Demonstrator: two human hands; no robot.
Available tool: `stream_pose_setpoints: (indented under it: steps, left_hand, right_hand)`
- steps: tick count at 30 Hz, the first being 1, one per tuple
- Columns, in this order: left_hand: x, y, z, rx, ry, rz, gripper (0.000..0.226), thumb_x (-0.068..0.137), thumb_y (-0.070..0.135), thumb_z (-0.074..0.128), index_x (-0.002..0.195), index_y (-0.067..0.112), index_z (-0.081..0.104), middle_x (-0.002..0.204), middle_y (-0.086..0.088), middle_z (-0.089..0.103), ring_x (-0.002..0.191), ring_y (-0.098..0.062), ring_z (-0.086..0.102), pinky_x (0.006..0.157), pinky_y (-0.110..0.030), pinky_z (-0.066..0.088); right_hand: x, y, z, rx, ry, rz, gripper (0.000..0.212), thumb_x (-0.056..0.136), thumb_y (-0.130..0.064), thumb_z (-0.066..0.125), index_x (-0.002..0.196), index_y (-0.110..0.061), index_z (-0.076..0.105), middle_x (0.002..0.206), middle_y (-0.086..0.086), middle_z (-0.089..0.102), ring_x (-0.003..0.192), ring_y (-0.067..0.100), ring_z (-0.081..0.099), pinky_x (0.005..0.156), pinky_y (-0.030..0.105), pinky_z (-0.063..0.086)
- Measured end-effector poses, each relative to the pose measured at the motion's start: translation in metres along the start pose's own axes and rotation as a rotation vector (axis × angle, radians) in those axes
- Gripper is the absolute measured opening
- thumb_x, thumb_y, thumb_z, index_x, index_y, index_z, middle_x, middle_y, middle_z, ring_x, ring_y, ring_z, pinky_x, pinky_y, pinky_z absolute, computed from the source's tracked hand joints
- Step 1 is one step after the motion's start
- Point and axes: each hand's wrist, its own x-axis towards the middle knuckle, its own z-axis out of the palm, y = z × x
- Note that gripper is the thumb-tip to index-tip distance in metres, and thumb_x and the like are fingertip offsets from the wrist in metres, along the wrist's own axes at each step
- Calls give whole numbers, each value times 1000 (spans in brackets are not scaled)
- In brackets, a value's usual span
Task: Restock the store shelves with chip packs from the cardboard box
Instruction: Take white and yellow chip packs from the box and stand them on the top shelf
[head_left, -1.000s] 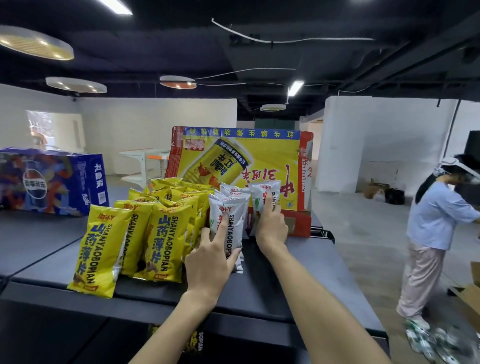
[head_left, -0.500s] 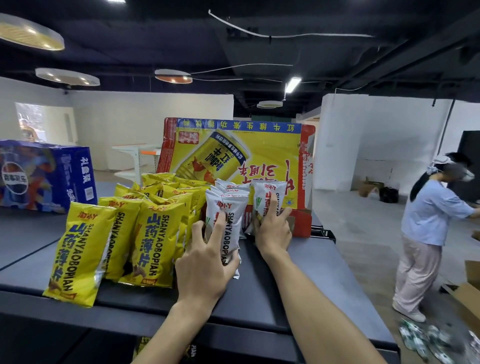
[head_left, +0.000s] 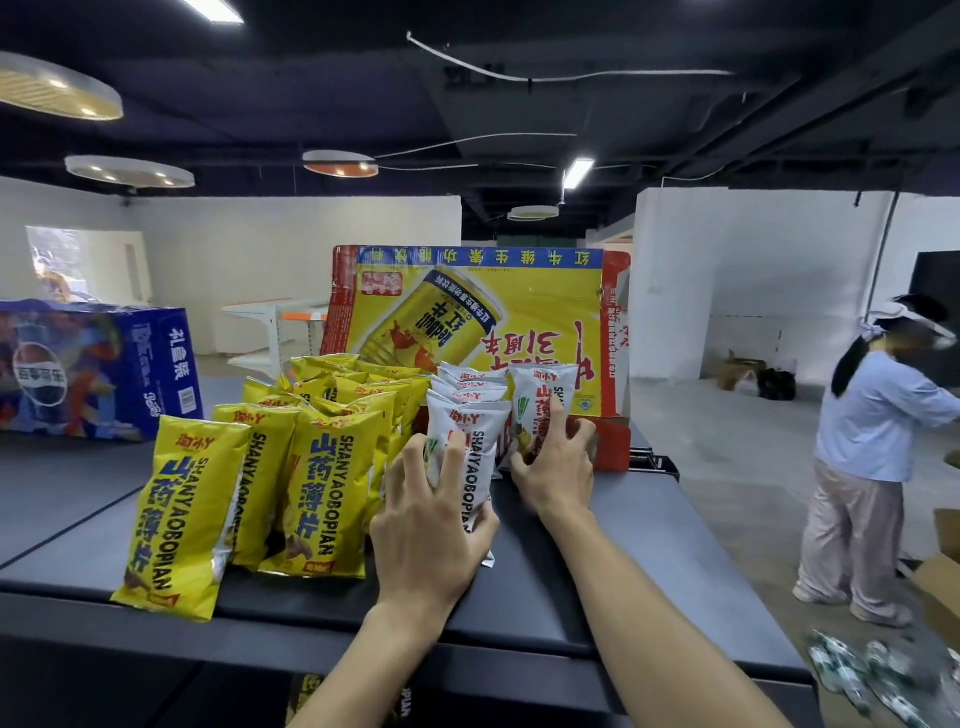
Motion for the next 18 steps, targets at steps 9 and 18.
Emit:
stream_pose_setpoints:
  steps: [9,18]
  left_hand:
    - [-3,4,-8,-37,120,219,40,79,36,59,114,16,61,109,-6,57,102,-26,54,84,-36,42]
    - [-18,-9,-59,6,-83,292,46,64,27,68,108,16,63,90,-6,61,80,-28,59,63,-36,49]
  right_hand:
    - [-53,-15,-30,-41,-68,-60,56,82,-19,66,128,-19,35,138,12,26,103,37,58,86,41,52]
    - [-89,-60,-118,-315,-187,-65,38,88,-26,63,120,-13,47,117,10,48,104,32,57,85,39,47]
